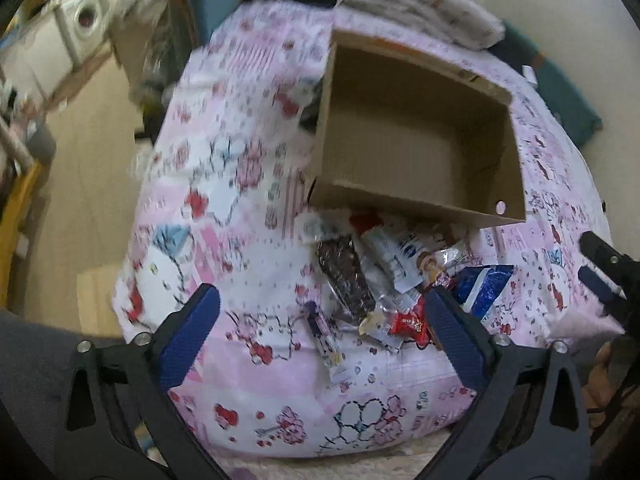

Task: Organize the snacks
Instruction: 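Grasp the white-pink stick snack with the left tool while the right tool grasps the blue bag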

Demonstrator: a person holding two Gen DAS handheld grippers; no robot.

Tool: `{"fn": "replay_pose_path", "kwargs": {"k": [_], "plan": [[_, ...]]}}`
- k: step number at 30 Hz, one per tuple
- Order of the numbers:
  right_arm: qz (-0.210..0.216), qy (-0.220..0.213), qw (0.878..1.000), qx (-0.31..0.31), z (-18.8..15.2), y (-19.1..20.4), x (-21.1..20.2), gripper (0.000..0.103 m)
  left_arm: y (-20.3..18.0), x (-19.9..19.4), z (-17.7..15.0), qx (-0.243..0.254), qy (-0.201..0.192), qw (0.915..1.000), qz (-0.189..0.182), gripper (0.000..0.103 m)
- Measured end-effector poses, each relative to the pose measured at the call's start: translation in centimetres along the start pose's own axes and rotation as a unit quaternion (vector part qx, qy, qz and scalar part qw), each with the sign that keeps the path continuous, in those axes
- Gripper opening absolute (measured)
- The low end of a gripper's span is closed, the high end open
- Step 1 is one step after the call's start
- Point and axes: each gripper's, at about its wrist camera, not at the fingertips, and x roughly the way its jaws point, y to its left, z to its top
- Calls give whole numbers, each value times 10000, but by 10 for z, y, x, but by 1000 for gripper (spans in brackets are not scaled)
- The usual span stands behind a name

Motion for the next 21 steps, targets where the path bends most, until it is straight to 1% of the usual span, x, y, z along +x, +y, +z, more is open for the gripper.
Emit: {"fn": "replay_pose_path", "kwargs": {"k": [1, 3, 5, 7, 8, 9, 10, 12, 14, 16, 17, 18, 19, 20, 21], "plan": [[21, -8, 10000, 79, 0, -2, 2, 103, 2, 7, -1, -82, 125, 9999, 22, 96], [66, 52, 9997, 217, -3, -7, 11, 103, 5, 19, -3, -216, 322, 9992, -5, 87], [59, 211, 9993, 315, -7, -12, 21, 103, 9, 36, -8, -375, 597, 9975, 22, 81], [61, 305, 9987, 411, -9, -16, 26, 103, 11, 54, -15, -520, 901, 9946, 61, 70], [56, 325, 9985, 444, -9, -18, 27, 103, 11, 62, -20, -586, 1048, 9927, 94, 61], [44, 329, 9984, 460, -9, -20, 28, 103, 11, 70, -25, -642, 1173, 9910, 113, 55], [18, 327, 9983, 485, -8, -22, 28, 103, 9, 75, -30, -665, 1278, 9895, 130, 54], [-7, 339, 9978, 565, -7, -28, 29, 103, 4, 88, -41, -594, 1503, 9867, 158, 48], [2, 442, 9963, 741, -6, -36, 33, 103, 1, 98, -48, -506, 1642, 9849, 212, 45], [106, 653, 9933, 950, -5, -45, 39, 92, 1, 106, -54, -505, 1760, 9828, 230, 45], [163, 796, 9911, 1058, -6, -48, 43, 80, 1, 108, -55, -506, 1780, 9824, 257, 43], [186, 996, 9880, 1167, -7, -53, 50, 75, 1, 109, -56, -511, 1776, 9824, 266, 42], [184, 1164, 9849, 1269, -9, -56, 56, 74, 2, 110, -57, -509, 1772, 9825, 268, 41], [157, 1280, 9827, 1328, -10, -57, 61, 68, 2, 111, -57, -504, 1781, 9823, 276, 38], [90, 1443, 9802, 1352, -12, -57, 69, 68, 3, 112, -58, -514, 1785, 9821, 306, 30]]}}
